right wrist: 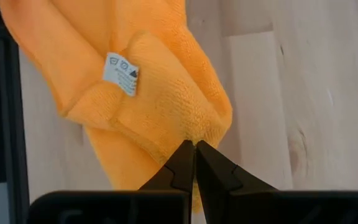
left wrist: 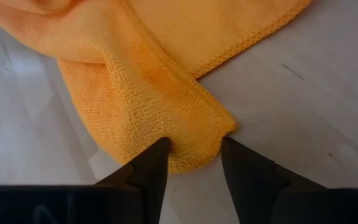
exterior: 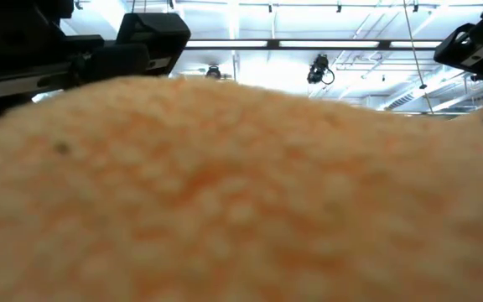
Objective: Fold microfiber towels
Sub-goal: Fold the orange microfiber cloth
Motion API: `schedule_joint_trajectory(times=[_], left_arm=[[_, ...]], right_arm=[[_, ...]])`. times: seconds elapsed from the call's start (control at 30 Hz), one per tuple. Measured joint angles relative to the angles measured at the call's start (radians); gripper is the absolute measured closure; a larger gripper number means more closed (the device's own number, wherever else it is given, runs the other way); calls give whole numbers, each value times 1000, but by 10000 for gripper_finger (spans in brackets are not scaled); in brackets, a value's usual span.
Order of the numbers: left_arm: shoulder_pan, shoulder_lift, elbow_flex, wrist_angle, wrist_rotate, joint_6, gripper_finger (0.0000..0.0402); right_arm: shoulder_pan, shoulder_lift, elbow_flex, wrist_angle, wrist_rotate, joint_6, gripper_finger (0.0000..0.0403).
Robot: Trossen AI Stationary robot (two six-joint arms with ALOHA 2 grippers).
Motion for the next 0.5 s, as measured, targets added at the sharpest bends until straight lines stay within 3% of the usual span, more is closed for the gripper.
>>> schedule_joint_trajectory(times=[0.13,0.3,0.5], left_arm=[[4,4,-3,27,-3,-4,290],[17,4,-3,39,-13,-75,386],[16,4,55,-47,-8,-92,394]], right_arm=[[0,0,0,35,0,0,381],[0,0,1,60,0,-4,381],[4,0,70,-63,-34,27,381]])
